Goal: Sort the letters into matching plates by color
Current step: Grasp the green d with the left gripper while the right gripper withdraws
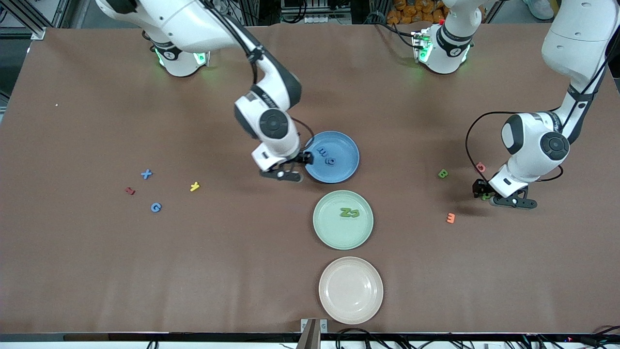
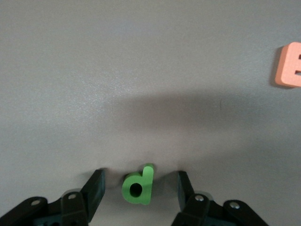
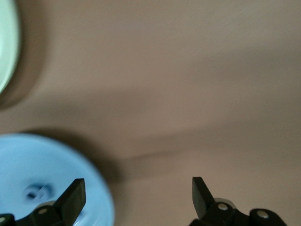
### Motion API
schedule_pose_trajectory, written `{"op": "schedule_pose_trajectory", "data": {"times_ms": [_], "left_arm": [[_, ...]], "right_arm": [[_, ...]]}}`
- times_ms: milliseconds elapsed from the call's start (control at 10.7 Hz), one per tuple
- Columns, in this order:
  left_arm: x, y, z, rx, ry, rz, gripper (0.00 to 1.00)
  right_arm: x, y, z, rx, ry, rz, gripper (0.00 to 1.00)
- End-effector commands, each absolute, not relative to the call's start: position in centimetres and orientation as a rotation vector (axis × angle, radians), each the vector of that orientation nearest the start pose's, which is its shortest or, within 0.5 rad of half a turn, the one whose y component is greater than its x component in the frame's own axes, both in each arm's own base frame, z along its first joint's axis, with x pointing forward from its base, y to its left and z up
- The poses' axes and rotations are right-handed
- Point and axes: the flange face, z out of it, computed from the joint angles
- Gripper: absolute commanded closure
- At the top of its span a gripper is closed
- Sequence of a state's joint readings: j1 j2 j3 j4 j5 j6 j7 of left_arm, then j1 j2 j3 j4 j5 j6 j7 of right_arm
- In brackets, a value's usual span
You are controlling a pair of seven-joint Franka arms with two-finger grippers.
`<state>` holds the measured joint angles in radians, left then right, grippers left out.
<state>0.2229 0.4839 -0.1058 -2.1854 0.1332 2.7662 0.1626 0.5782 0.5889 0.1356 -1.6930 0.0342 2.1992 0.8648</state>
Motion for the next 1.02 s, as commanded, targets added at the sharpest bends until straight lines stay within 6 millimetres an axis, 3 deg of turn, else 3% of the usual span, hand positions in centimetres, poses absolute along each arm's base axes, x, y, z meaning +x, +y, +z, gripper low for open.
{"op": "schedule_pose_trajectory", "data": {"times_ms": [0, 186, 466, 652, 932], "left_arm": [[56.8, 6.1, 17.4, -3.106, 0.272, -0.181, 0.66], [57.0, 6.0, 17.5, -3.105, 0.273, -0.186, 1.0], [58.4, 5.1, 18.7, -3.092, 0.307, -0.237, 1.0], [59.9, 3.2, 20.3, -3.089, 0.343, -0.297, 1.0], [62.2, -0.1, 22.7, -3.098, 0.377, -0.396, 1.0]], "right_arm": [[53.9, 31.9, 27.2, -3.14, 0.49, 0.177, 0.0], [57.7, 23.5, 28.2, -3.086, 0.721, 0.169, 0.0], [61.7, 9.8, 28.9, -2.969, 1.06, 0.157, 0.0], [62.4, 2.9, 28.3, -2.905, 1.231, 0.153, 0.0], [61.7, -3.5, 26.5, -2.82, 1.435, 0.179, 0.0]]}}
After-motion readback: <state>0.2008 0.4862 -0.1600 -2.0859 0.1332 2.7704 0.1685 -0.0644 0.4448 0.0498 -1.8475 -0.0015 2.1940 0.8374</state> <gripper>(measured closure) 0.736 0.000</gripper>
